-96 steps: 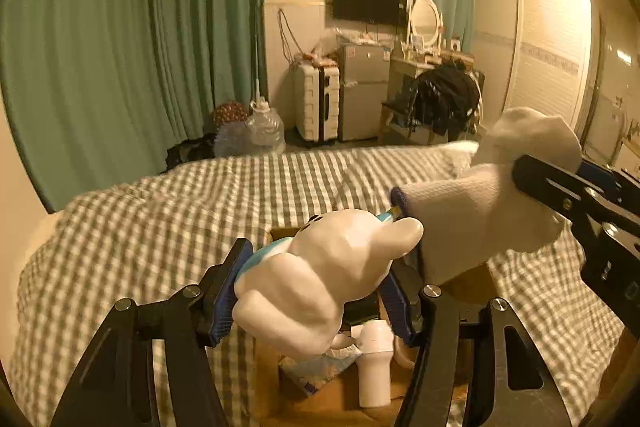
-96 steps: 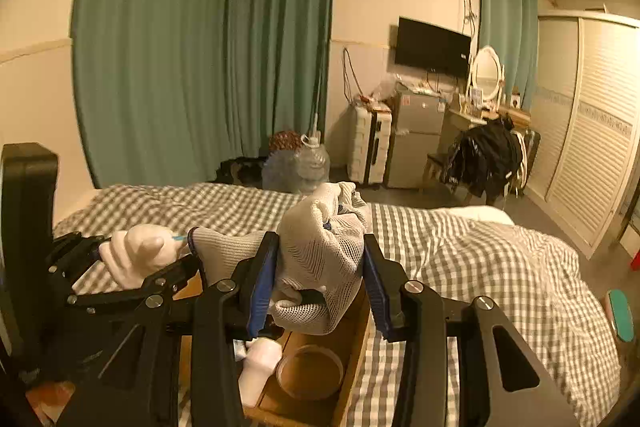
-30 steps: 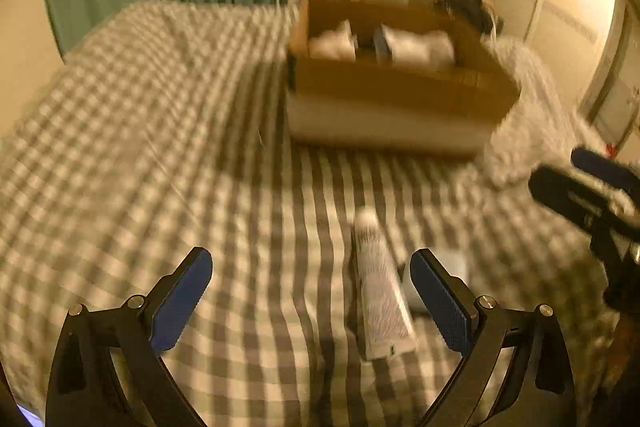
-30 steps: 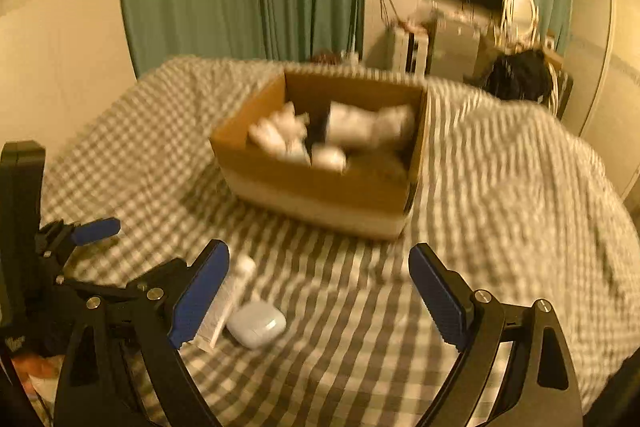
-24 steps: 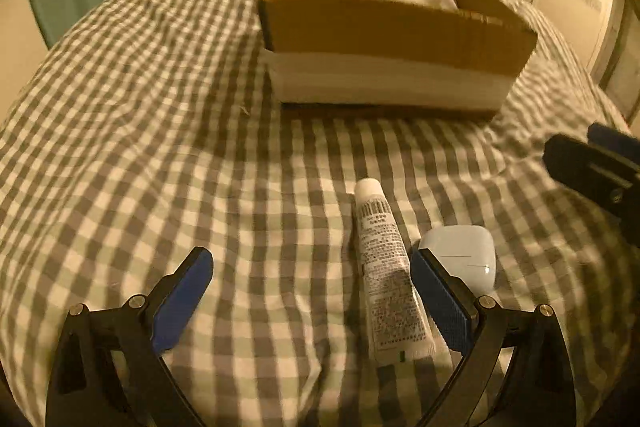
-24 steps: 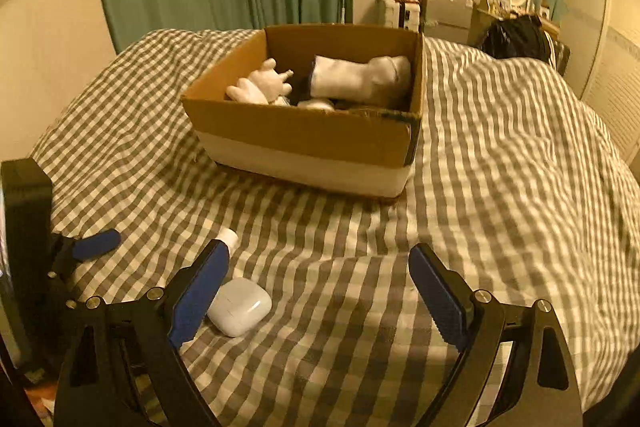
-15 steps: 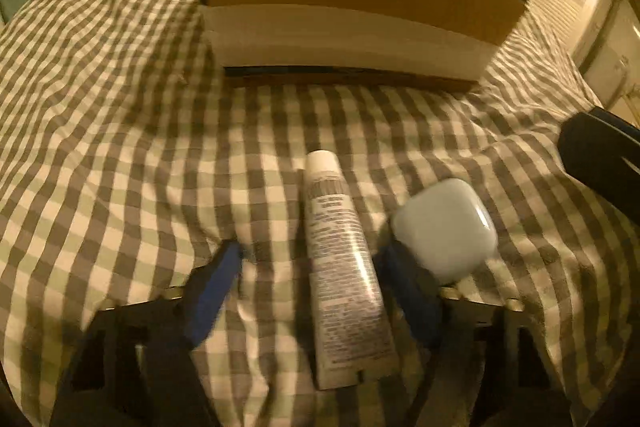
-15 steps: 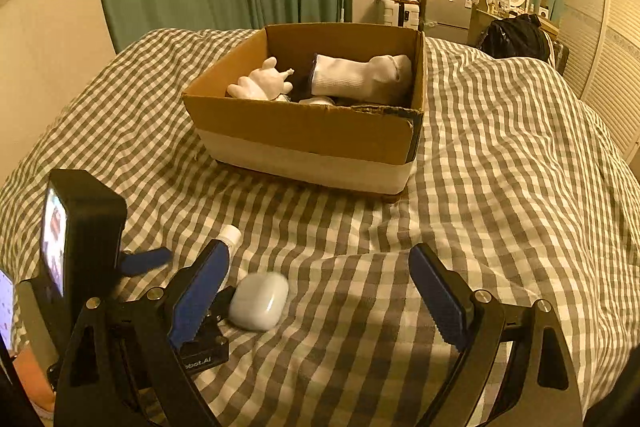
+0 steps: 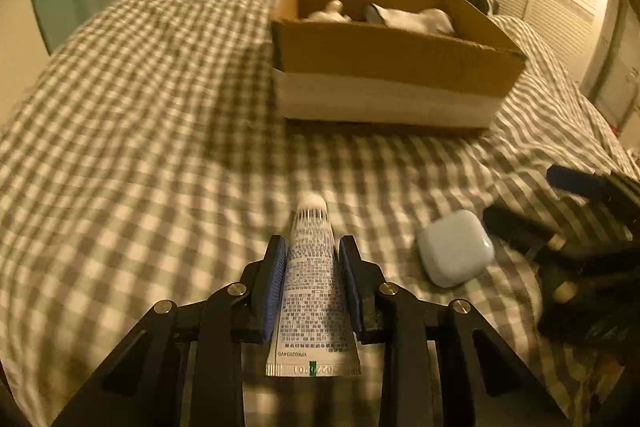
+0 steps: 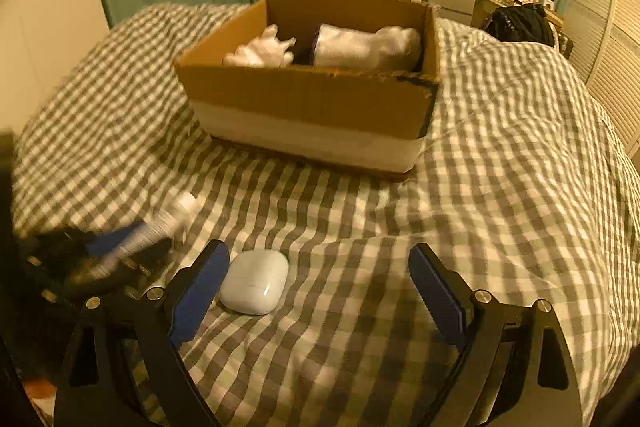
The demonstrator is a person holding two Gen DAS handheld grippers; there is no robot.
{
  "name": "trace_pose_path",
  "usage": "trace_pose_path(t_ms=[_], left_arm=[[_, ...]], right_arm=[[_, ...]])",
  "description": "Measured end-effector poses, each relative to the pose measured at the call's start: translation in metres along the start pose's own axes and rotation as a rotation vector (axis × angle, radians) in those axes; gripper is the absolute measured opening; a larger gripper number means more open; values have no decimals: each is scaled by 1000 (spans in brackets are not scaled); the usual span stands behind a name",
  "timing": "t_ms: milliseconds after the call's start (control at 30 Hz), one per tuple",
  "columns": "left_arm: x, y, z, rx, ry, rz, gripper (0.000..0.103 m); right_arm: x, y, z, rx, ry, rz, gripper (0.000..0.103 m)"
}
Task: Organize objects
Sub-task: 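Grasp the small white cream tube with the left tool while the right tool grasps the earbud case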
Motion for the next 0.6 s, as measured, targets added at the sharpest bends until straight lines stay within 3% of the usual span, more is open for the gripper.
trace_pose_path(t_ms=[167, 300, 467, 600], left_arm=[[0, 17, 0, -21, -3, 7, 28], [4, 21, -1, -32, 4, -6, 28], [4, 20, -3, -43, 5, -18, 28], [3, 19, -3, -38, 6, -20, 28]], right_arm=[[23, 26, -12, -103, 69, -7, 91], [48, 39, -25, -186, 132, -84, 91], [53, 39, -31, -197, 159, -84, 56], [45, 37, -30, -187, 132, -74, 52]])
Point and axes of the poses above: each gripper's, at about its wrist camera, not at the fingertips, and x roughly the way its jaws point, y to its left, z to its top, the point moved 4 cm from there along x, roughly the way its jaws point, and after that the axes turned 14 degrees about x, right-handed, at the moved point
